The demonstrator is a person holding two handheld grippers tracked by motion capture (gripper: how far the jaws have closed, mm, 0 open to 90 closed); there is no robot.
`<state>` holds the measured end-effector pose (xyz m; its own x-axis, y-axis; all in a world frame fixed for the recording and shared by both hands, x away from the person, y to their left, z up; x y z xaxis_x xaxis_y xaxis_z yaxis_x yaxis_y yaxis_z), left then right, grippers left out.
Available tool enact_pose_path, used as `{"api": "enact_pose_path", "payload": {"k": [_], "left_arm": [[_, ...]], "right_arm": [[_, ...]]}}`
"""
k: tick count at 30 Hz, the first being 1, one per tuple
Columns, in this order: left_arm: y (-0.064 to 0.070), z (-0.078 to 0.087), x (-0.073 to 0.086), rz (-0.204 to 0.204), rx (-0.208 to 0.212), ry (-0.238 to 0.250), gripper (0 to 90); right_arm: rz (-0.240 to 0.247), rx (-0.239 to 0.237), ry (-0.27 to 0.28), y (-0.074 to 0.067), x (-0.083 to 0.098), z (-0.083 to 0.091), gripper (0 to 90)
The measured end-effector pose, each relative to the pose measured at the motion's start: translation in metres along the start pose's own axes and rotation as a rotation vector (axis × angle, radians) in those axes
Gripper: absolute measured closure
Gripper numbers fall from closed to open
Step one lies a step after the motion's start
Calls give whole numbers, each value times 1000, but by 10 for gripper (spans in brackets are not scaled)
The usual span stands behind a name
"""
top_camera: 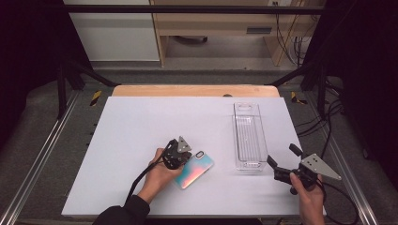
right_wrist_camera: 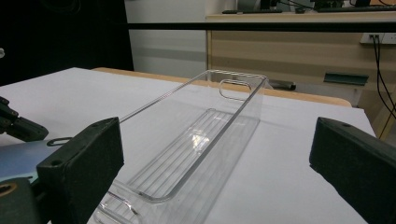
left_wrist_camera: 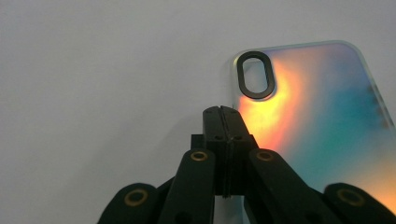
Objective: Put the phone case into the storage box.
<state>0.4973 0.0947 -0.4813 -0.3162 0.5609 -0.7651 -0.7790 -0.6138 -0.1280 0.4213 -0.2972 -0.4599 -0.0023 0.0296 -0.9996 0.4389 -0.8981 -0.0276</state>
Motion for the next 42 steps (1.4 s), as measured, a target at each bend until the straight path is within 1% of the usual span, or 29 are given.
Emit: {"api": "enact_pose_path", "payload": {"k": [2, 14, 17, 18, 19, 20, 21, 22, 23, 24, 26, 27, 28, 29, 30, 31, 32, 33, 34, 36, 38, 40, 42], "left_arm": [[3, 0, 0, 0, 5, 5, 900], [11, 2, 0, -10, 26, -6, 900], [13, 3, 1, -13, 23, 0, 900], [13, 3, 1, -15, 16, 3, 900], [12, 6, 1, -12, -1, 20, 886], [12, 6, 1, -12, -1, 20, 830], [13, 10, -1, -28, -36, 38, 771], [13, 10, -1, -28, -36, 38, 693], [13, 13, -2, -27, -39, 50, 693], [14, 18, -3, -23, -40, 69, 636], [16, 25, -6, -33, -43, 90, 524], [17, 28, -7, -24, -40, 108, 387], [18, 31, -8, -21, -48, 111, 387], [20, 34, -8, -8, -48, 116, 316], [21, 37, -8, 4, -42, 111, 185], [23, 40, -8, 11, -31, 98, 185], [24, 43, -7, 11, -15, 95, 128], [26, 45, -5, 9, 1, 80, 65], [26, 45, -5, 9, 1, 80, 65], [27, 44, -2, 16, 3, 50, 64], [29, 44, 1, 14, 19, 23, 58], [31, 45, 2, 5, 45, 5, 48], [33, 45, 3, 2, 55, -7, 45]], "right_arm": [[-1, 0, 0, 0, 0, 0, 32], [-4, 1, 1, 0, 0, 0, 31], [-4, 1, -1, 0, 0, 0, 30], [-5, 1, -3, 0, 0, 0, 29], [-4, 2, -4, 0, 0, 0, 29], [-4, 2, -4, 0, 0, 0, 29], [-5, 2, -4, 0, 0, 0, 27], [-5, 2, -4, 0, 0, 0, 27], [-7, 3, -2, 0, 0, 0, 26], [-8, 3, 0, 0, 0, 0, 26], [-15, 5, 6, 1, -1, 1, 25], [-20, 9, 9, 2, -1, 2, 25], [-20, 9, 9, 2, -1, 2, 25], [-22, 11, 10, 2, -1, 2, 25], [-27, 15, 16, 2, -2, 3, 25], [-27, 15, 16, 2, -2, 3, 25], [-25, 16, 16, 2, -3, 3, 25], [-22, 19, 13, 2, -3, 3, 24], [-22, 19, 13, 2, -3, 3, 24], [-20, 17, 12, 2, -2, 2, 24], [-16, 17, 5, 1, -2, 2, 24], [-28, 12, 2, 2, -1, 3, 24], [-34, 3, -1, 2, -1, 3, 24]]}}
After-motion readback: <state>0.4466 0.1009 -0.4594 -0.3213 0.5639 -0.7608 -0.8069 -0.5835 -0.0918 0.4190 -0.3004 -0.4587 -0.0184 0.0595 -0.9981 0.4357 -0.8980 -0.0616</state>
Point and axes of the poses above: each handheld gripper's, and its own axes: z roughly backward along the jaws, x roughly out of its underside, y roughly to its right, the point moved 1 cm from there along -z, roughly forward along the jaws, and after that the axes turned 8 degrees about y, right-handed, at the moved point
